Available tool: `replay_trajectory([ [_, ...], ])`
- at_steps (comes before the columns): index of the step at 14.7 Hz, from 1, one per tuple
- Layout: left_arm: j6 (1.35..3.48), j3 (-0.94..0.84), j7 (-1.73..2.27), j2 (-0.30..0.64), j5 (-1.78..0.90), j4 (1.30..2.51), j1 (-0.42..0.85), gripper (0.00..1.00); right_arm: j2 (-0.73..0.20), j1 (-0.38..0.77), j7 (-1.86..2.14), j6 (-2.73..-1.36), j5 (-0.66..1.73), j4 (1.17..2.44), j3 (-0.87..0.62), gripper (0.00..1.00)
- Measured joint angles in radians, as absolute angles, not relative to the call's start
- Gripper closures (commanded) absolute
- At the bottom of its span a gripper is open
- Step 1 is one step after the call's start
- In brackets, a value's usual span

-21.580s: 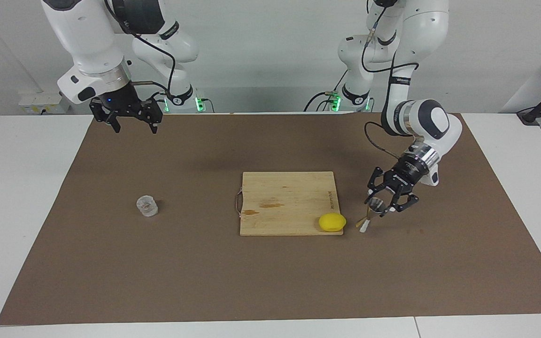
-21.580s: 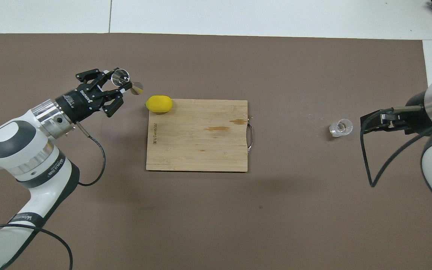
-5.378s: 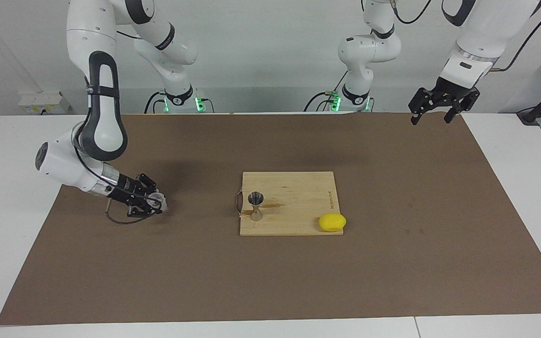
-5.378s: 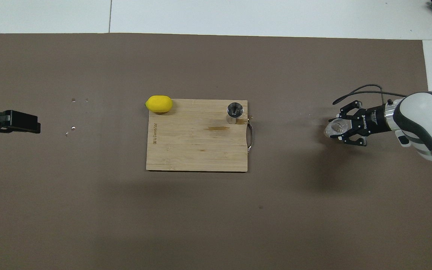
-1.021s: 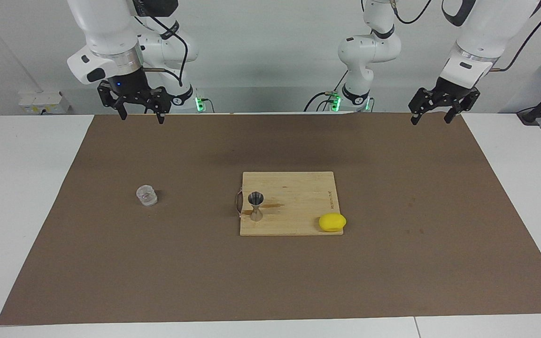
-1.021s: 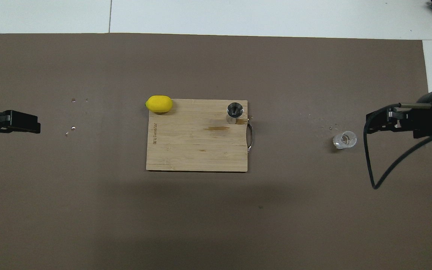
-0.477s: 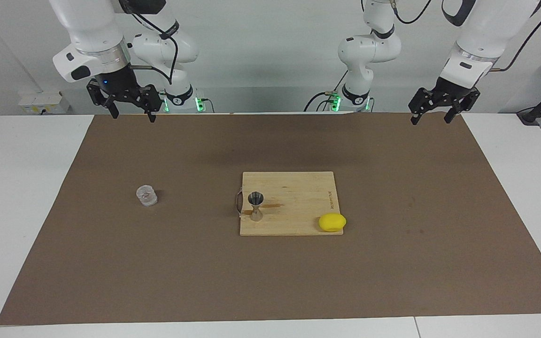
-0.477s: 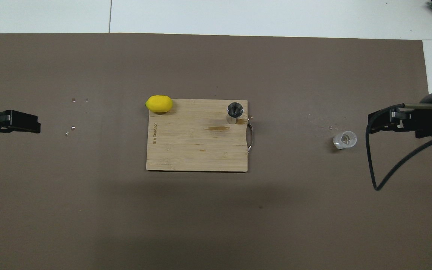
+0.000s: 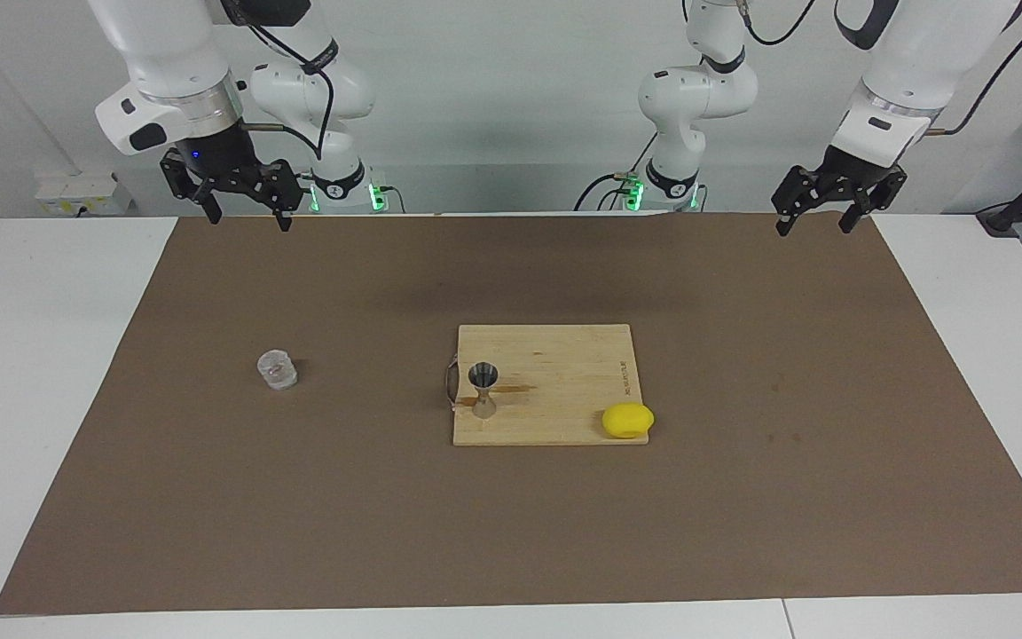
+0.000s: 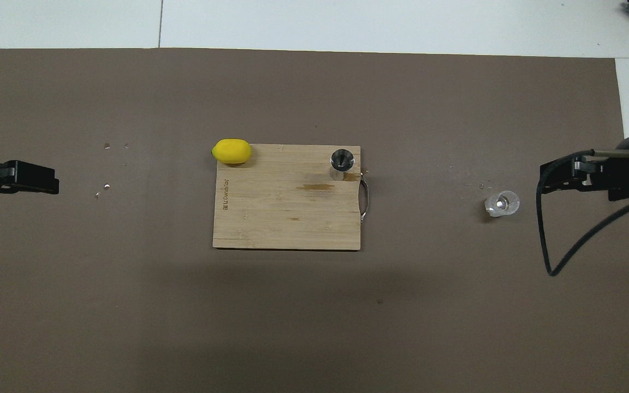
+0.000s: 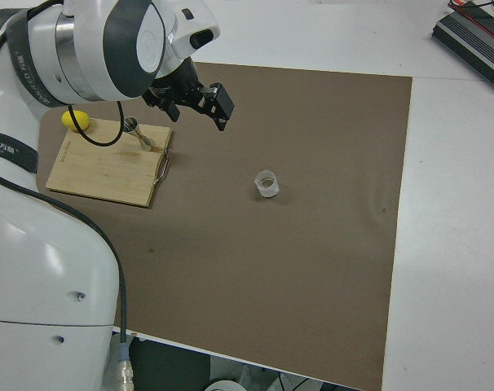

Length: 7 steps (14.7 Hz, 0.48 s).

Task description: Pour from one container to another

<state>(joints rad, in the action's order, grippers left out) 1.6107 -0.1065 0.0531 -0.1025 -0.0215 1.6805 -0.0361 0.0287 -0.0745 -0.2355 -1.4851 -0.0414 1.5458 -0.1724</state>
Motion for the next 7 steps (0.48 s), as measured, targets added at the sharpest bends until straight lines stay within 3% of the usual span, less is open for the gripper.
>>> replay_trajectory([
  [7,1.611,-0.107,0.053,-0.103,-0.021,1.681,-0.036,0.00,0.031,0.036,-0.232,-1.474,-0.040,1.546,-0.052,0.01],
])
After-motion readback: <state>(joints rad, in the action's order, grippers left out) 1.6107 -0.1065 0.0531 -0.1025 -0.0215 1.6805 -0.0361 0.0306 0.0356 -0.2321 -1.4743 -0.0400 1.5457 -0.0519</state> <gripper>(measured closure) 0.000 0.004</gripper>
